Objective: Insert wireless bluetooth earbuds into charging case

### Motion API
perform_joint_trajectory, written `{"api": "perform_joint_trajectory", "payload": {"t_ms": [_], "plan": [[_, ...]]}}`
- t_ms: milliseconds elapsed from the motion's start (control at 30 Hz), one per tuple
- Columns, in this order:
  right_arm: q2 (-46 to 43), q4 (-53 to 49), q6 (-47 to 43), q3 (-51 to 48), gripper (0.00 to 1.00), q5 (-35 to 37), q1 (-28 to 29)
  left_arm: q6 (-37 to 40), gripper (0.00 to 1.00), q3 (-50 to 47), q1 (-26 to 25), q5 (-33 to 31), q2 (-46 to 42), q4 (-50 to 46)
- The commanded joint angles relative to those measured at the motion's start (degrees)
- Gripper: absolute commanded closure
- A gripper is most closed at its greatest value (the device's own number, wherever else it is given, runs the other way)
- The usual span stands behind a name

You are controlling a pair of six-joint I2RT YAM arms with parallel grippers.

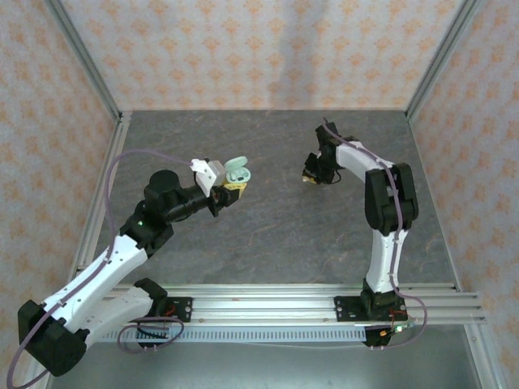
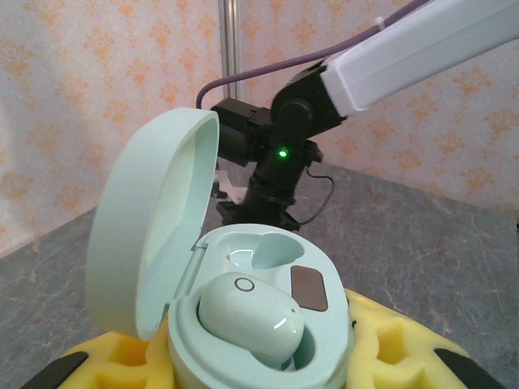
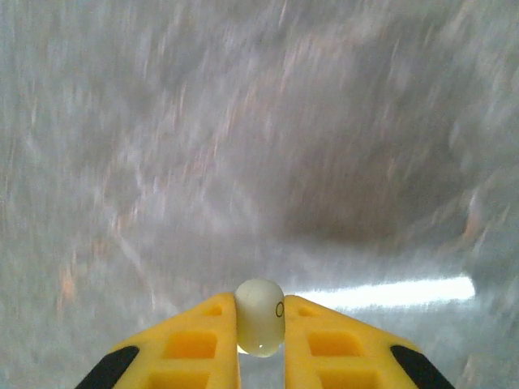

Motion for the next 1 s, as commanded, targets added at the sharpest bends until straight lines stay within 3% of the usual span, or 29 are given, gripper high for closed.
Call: {"api": "perform_joint_trajectory", "payload": {"t_ms": [0, 333, 733, 967], "plan": [[-5.3, -2.1, -2.4, -6.1, 0.84, -3.1, 3.3, 0.4, 0.93, -0.8, -0.3, 0.1, -1.3, -0.6], [-12.5, -1.2, -0.8, -19.0, 0.83, -4.6, 15.9, 0.4, 0.93, -2.2, -0.3, 0.5, -2.7, -1.3], [-12.4, -3.7, 0.9, -19.0, 0.69, -2.7, 16.5, 1.2, 0.93, -2.2, -0.3, 0.5, -5.0, -4.1], [-18.1, -6.3, 1.3, -17.6, 0.65, -0.4, 16.6, 1.8, 0.92, -2.6, -0.3, -0.1, -6.1, -5.0]]}}
